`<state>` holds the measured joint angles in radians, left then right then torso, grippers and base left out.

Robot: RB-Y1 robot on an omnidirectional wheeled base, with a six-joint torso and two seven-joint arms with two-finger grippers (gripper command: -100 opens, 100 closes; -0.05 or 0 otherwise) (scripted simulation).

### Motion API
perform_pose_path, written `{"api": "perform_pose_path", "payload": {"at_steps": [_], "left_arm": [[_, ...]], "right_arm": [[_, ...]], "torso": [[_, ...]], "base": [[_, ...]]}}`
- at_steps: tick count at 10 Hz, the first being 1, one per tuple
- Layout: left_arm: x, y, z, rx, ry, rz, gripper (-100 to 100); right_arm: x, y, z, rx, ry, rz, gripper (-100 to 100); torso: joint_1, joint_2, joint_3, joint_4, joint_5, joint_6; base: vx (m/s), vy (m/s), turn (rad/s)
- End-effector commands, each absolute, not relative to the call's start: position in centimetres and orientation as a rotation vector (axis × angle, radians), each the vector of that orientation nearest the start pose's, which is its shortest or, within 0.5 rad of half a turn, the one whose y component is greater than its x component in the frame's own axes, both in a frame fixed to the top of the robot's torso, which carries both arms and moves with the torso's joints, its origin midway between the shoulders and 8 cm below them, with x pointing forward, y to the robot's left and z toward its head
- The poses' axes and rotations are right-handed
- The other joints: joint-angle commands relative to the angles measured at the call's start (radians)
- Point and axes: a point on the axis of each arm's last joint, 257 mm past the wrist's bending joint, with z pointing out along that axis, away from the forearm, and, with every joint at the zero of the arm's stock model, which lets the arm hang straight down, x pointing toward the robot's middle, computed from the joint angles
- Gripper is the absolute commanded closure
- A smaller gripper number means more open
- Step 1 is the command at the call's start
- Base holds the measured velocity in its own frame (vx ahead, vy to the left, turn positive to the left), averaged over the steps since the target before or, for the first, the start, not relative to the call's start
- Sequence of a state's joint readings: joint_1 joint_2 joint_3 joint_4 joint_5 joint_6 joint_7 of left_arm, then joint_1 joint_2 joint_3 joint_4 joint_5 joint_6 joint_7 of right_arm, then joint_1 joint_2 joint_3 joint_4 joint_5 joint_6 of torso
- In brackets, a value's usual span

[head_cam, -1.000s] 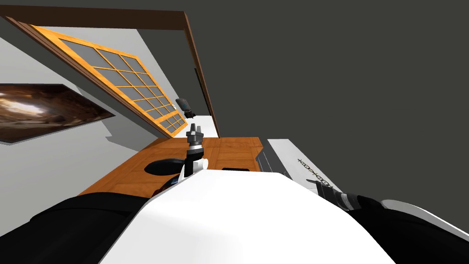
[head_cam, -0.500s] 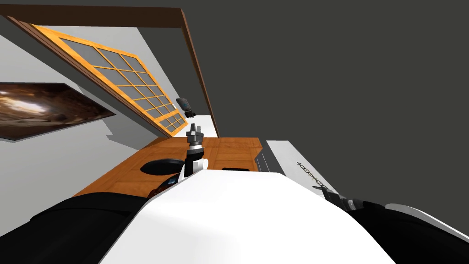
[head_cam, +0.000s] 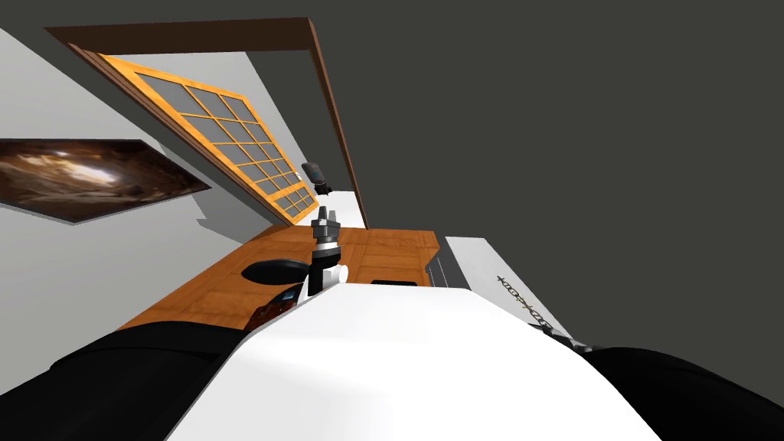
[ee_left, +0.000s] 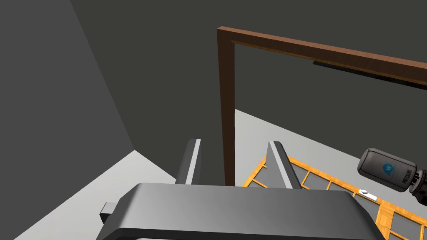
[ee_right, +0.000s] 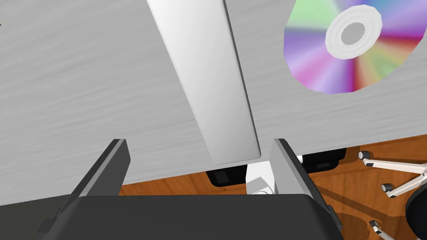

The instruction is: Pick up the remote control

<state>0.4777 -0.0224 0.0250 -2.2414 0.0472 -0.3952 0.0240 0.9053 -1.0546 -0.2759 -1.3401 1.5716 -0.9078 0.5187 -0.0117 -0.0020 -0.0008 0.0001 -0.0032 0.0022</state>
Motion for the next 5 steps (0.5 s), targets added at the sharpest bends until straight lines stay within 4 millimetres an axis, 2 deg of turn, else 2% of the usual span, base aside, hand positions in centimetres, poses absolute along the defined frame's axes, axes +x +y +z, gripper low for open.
{"api": "perform_pose_path", "payload": {"at_steps": [1,2,5], "left_arm": [[36.7,29.8,-0.6,-0.812,0.636,-1.308,0],[36.7,29.8,-0.6,-0.812,0.636,-1.308,0],[36.7,29.8,-0.6,-0.812,0.636,-1.308,0]], "right_arm": [[-0.5,-60.9,-41.0,-1.804,2.492,-0.066,-100],[-2.1,-60.7,-41.8,-1.852,2.496,-0.064,-100],[-4.7,-59.3,-43.6,-1.914,2.494,-0.039,-100]], "torso": [[0.000,0.000,0.000,0.000,0.000,0.000],[0.000,0.000,0.000,0.000,0.000,0.000],[0.000,-0.001,0.000,0.000,0.000,0.000]], "base": [[0.006,-0.057,0.113],[0.006,-0.064,0.177],[0.012,-0.066,0.119]]}}
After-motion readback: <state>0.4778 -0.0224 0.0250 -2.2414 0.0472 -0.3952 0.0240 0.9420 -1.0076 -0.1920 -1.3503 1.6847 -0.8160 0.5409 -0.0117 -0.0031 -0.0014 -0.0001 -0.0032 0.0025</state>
